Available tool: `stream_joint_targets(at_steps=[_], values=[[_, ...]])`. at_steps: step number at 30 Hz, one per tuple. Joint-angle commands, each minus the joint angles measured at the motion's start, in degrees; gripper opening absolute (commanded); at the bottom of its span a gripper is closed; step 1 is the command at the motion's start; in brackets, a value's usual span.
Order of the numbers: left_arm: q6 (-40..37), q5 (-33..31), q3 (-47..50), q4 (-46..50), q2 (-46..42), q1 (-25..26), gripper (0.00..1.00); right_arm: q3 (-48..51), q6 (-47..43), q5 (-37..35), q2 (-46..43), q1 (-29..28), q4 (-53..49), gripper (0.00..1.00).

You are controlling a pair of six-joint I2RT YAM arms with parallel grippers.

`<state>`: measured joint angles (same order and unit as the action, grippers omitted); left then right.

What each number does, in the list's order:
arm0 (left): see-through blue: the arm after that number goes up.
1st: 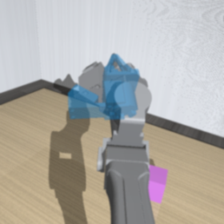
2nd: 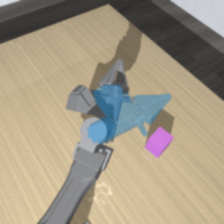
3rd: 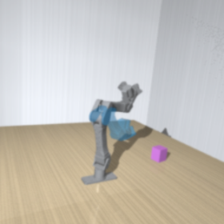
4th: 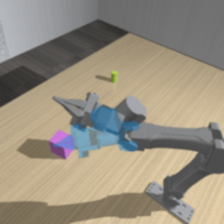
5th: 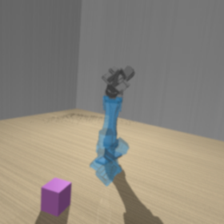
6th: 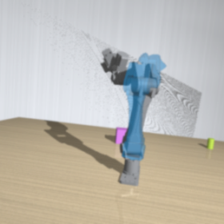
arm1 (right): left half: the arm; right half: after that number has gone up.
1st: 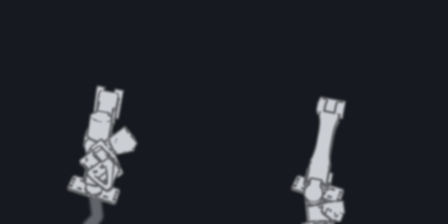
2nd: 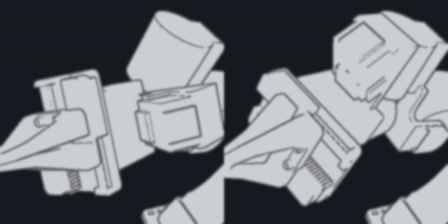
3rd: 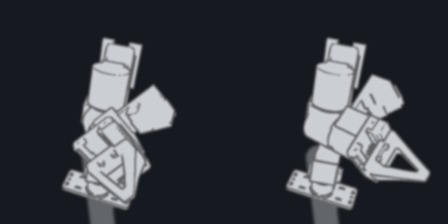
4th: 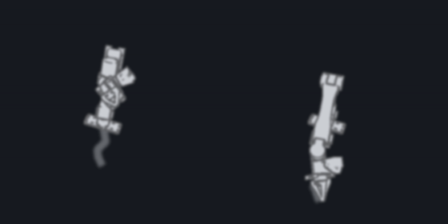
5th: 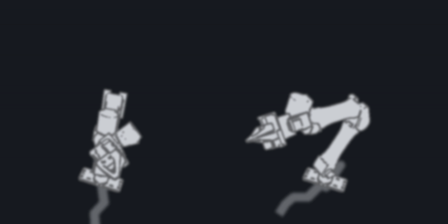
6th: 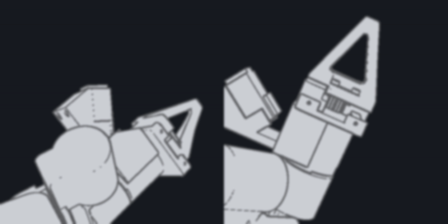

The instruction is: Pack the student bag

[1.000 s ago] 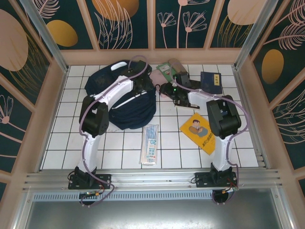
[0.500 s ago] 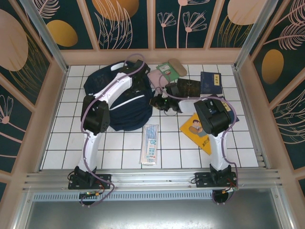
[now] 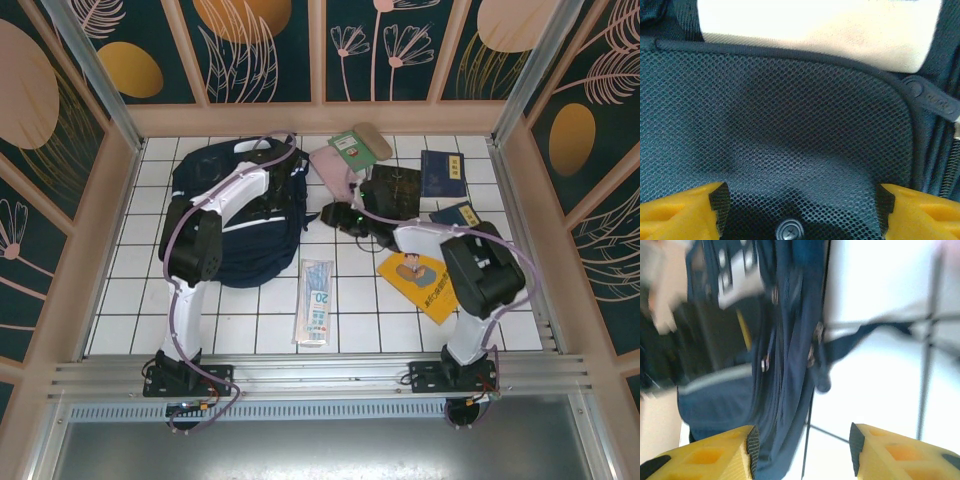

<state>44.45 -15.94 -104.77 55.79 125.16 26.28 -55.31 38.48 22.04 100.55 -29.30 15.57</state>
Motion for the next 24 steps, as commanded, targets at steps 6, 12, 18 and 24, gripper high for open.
stream_joint_targets(at_steps=[6, 12, 18, 24], values=[[-2.6, -1.7, 1.7, 2.5, -2.2, 2.6, 0.79, 3.1, -1.9, -4.1, -1.9, 0.7, -1.3, 0.52], [-5.6, -1.8, 5.1, 2.0, -5.6, 5.2, 0.80, 3.6, -2.2, -3.4, -1.1, 0.4, -0.8, 0.52], [-6.9, -3.1, 4.2, 2.8, -3.8, 7.6, 0.82, 3.4, -2.7, -2.8, 0.2, 0.1, -0.8, 0.53], [-7.4, -7.0, 4.4, 3.3, -1.0, 7.6, 0.82, 4.1, -2.1, -2.4, 0.6, -0.1, -0.4, 0.53]])
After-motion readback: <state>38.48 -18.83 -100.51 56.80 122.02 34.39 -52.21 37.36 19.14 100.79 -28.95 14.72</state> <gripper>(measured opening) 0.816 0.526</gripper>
